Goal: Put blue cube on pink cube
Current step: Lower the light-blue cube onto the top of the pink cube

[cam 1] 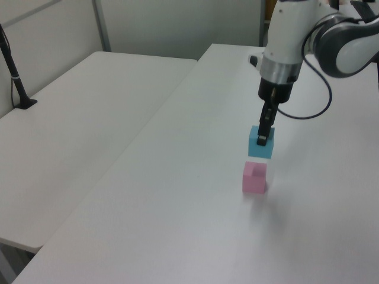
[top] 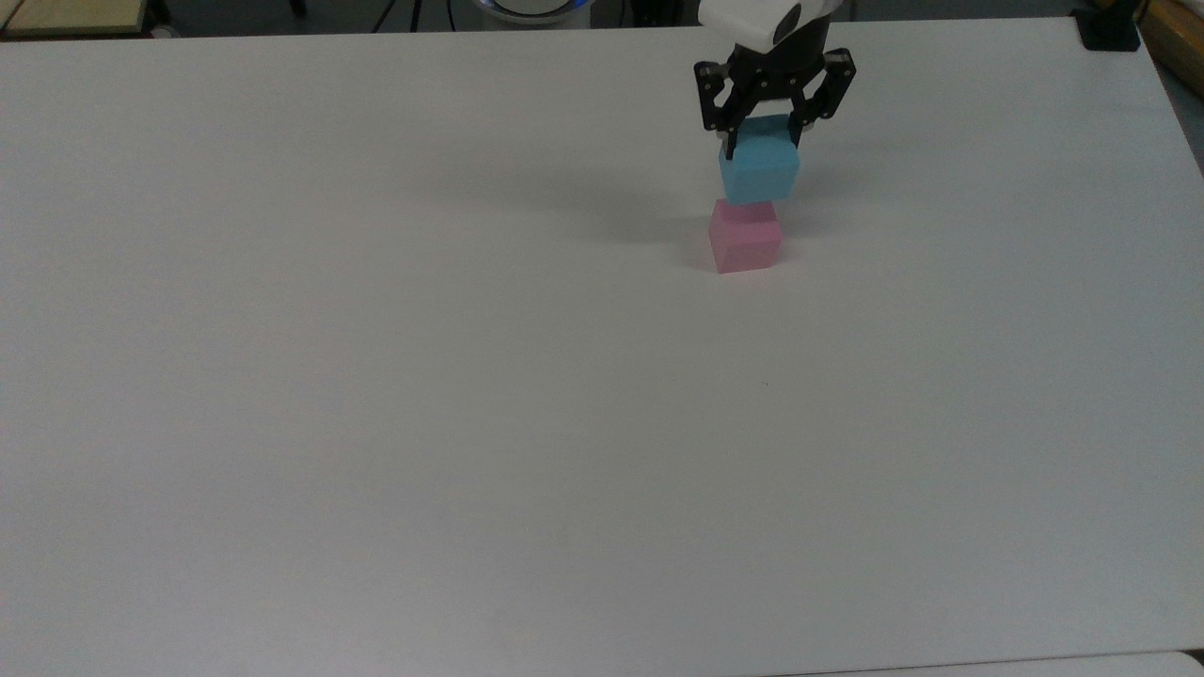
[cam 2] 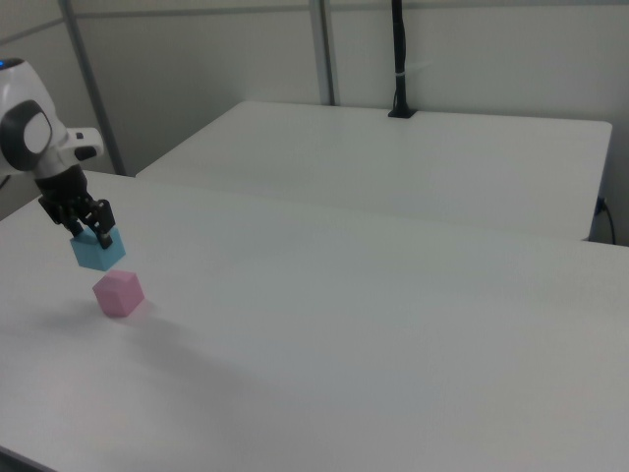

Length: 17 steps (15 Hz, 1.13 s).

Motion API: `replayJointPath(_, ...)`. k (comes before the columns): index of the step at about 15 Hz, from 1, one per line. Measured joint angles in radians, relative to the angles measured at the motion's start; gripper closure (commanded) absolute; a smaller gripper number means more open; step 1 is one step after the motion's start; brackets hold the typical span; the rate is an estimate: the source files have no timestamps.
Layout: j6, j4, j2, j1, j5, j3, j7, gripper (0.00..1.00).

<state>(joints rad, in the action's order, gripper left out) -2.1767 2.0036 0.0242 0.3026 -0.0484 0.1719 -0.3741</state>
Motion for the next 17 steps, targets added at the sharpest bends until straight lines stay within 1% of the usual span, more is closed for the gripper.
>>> replayJointPath(5,-0.059,0.002,0.057,0.000,-0.031,0.000,0.000,0.67)
replayJointPath(10,-0.069,0.009,0.070,0.012,-0.033,0.000,-0.002,0.65)
replayJointPath(12,-0.075,0.019,0.075,0.031,-0.033,0.000,-0.009,0.60)
replayJointPath(17,-0.075,0.021,0.076,0.035,-0.033,-0.001,-0.013,0.60)
